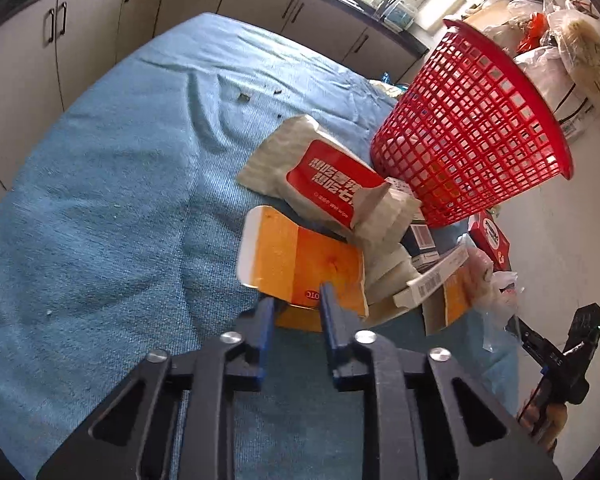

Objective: Collect trash
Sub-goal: 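Grasp the orange cardboard box with the left tool while the right tool grasps the clear plastic bowl, then lift and carry the orange box and plastic bowl over the red basket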

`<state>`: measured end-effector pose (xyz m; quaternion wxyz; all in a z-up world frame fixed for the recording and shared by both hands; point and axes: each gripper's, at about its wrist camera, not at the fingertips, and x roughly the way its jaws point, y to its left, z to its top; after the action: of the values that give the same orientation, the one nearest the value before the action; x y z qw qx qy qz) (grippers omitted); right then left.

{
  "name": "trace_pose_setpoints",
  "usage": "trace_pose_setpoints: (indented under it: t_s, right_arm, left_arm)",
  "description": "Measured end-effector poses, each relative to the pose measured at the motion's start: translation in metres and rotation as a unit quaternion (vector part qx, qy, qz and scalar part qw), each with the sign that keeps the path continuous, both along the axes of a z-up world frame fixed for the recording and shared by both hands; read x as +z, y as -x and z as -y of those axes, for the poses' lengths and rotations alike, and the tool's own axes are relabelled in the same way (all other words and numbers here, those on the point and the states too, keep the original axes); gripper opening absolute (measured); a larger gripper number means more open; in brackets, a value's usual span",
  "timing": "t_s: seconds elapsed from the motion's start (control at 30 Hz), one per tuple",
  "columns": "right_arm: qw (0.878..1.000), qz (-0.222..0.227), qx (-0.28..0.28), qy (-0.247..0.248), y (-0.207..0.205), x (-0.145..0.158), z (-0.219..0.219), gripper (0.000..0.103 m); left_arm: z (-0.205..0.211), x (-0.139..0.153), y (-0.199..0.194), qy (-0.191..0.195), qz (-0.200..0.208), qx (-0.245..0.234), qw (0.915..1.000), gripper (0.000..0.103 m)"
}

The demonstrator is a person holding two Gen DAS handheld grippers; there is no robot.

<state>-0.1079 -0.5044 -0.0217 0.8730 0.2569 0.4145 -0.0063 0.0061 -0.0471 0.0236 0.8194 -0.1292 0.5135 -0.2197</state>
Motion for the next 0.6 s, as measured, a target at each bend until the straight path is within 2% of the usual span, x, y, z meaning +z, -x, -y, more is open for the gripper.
trace_pose_setpoints:
  t_s: [0.03, 0.07, 0.17, 0.27, 0.47, 0.6]
  right_arm:
    - [1.000, 0.000, 0.002, -0.006, -0.001, -0.001, 0.000, 0.022]
    - [1.000, 0.002, 0.003, -0.014, 0.000, -0.001, 0.000, 0.022]
    - [1.000, 0.011, 0.009, -0.002, 0.001, 0.005, -0.004, 0.015]
    - [0.999, 0.020, 0.011, 0.023, 0.007, 0.014, -0.011, 0.015]
    - [0.999, 0.030, 0.020, 0.041, 0.020, 0.026, -0.022, 0.014]
    - [0.997, 0.035, 0.030, 0.056, 0.031, 0.033, -0.030, 0.014]
  left_arm:
    - [-0.001, 0.003, 0.002, -0.002, 0.006, 0.001, 1.0000, 0.011]
    - [-0.001, 0.006, 0.005, -0.004, 0.011, 0.000, 0.9999, 0.007]
    - [0.000, 0.018, 0.015, -0.012, 0.032, -0.004, 0.9994, 0.003]
    - [0.004, 0.027, 0.027, -0.027, 0.055, -0.013, 0.9980, 0.002]
    - [0.006, 0.049, 0.051, -0.039, 0.094, -0.019, 0.9946, 0.000]
    - [0.004, 0.068, 0.076, -0.057, 0.133, -0.027, 0.9891, 0.000]
